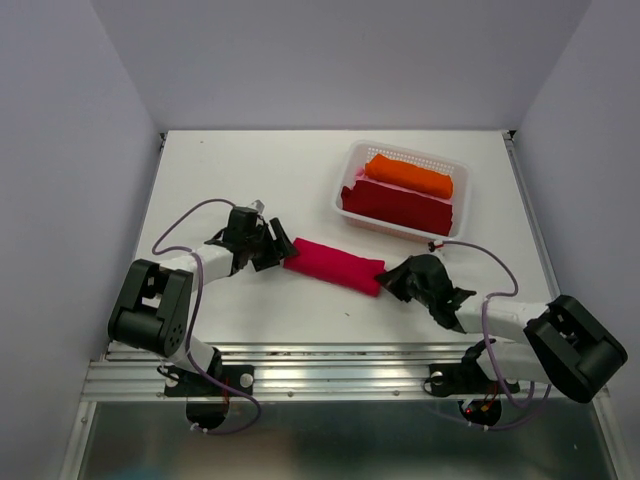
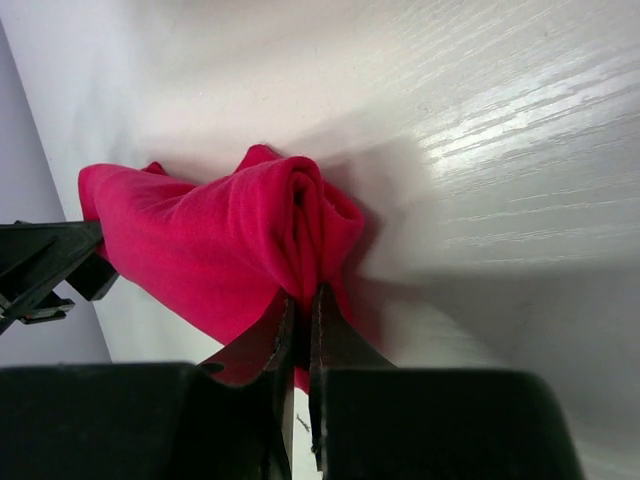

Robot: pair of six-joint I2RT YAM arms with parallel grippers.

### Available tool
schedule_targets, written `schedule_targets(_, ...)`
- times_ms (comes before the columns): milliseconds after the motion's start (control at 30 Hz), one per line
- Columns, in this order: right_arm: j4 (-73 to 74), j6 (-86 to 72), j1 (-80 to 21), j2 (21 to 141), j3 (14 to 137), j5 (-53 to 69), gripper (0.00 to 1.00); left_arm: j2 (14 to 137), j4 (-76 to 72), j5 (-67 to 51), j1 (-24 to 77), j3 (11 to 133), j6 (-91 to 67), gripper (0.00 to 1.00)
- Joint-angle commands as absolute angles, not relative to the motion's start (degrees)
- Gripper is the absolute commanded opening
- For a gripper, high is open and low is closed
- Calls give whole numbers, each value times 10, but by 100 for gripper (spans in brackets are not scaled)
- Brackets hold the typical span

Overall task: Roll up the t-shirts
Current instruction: Pick up the T-shirt from the center of the board.

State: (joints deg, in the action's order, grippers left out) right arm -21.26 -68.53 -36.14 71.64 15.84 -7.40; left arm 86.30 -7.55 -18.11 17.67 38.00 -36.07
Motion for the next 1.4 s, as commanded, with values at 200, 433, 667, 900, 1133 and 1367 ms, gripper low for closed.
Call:
schedule_targets(200, -157, -652, -366, 717, 159, -106, 1, 872, -68, -189, 202, 380, -349, 66)
schedule_targets(433, -164, -652, -366, 723, 156, -105, 1, 889, -91, -219, 205, 374, -353, 63)
schedule_targets(667, -168, -652, -366, 729, 156, -101, 1, 913, -113, -225, 216, 375, -369, 49)
schedule_targets(900, -162, -652, -366, 728, 161, -104, 1, 908, -92, -229, 227, 395, -374, 0)
schedule_targets(1133, -101, -626, -366, 660, 191, -123, 1, 827, -3, -161, 230, 431, -354, 0)
schedule_targets(1367, -40, -595, -366, 597, 242, -139, 1, 759, 47, -138, 231, 465, -347, 0)
